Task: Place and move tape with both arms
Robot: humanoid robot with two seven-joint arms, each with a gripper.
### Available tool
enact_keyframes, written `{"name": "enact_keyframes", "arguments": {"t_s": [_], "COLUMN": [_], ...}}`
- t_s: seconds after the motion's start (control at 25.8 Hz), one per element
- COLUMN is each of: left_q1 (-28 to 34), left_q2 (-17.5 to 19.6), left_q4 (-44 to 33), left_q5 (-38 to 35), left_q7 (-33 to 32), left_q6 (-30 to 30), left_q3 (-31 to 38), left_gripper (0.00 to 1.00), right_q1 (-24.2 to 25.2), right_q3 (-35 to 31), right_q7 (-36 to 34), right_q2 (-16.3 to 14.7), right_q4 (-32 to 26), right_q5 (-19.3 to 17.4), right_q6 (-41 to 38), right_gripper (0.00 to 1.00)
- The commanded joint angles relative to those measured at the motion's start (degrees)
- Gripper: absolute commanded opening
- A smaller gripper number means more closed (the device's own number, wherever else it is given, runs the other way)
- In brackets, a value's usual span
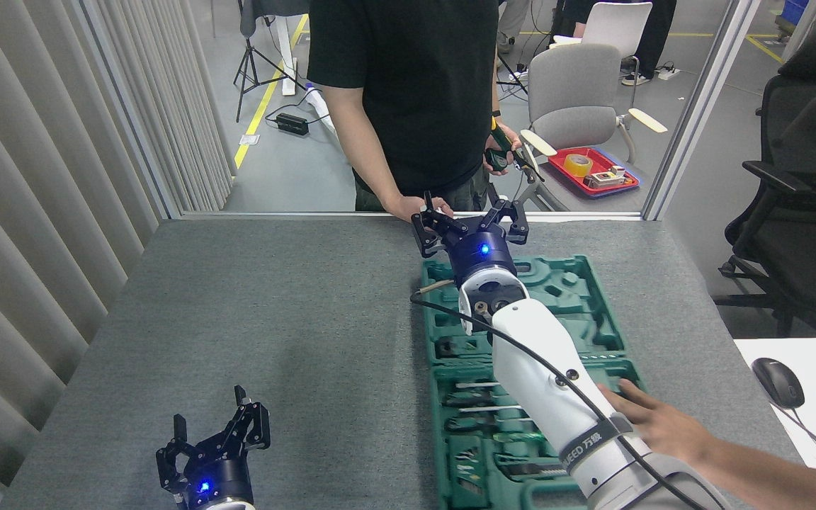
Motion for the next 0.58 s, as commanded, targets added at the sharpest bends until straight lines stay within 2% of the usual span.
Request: {"name": "enact_keyframes", "arguments": {"t_s": [0.0,0.15,0.23,0.31,0.43,0.54], "left_q1": [0.0,-0.3,-0.4,-0.9,-2.5,-3.0], "left_q2": [0.4,0.3,-0.1,-0.1,-0.1,0.2], "left_q4": [-0.1,0.7,0.3,0.0,0.6,0.7], "left_q5": [-0.1,-0.1,-0.1,-0.1,0.3,0.5], "left_q7": [-1.9,-2.1,-2.1,-2.1,-2.0,-2.1], "left_q6": [-0.1,-0.1,-0.1,-0.2,-0.7,-0.7], "left_q3": [0.0,-0.1,-0.1,-1.0,-1.5,-1.5], "left_gripper": [0.99,0.99,0.99,0.99,0.99,0.99], "right_q1": [0.1,-0.1,-0.1,0.4,1.2,0.0], "right_q3": [-3.1,-3.5,-3.7,-3.5,-3.6,-3.4], "right_q7": [0.0,0.0,0.0,0.2,0.1,0.2], "right_q2": [0.6,-0.1,-2.9,-6.0,-6.9,-9.4], "right_q4": [-0.1,0.0,0.9,1.1,1.1,3.2], "right_q5": [-0.1,-0.2,-0.9,-4.4,-11.0,-13.2], "right_q6": [0.0,0.1,0.1,-0.5,-0.2,-0.3], "right_gripper": [1.00,1.00,1.00,1.00,1.00,1.00]}}
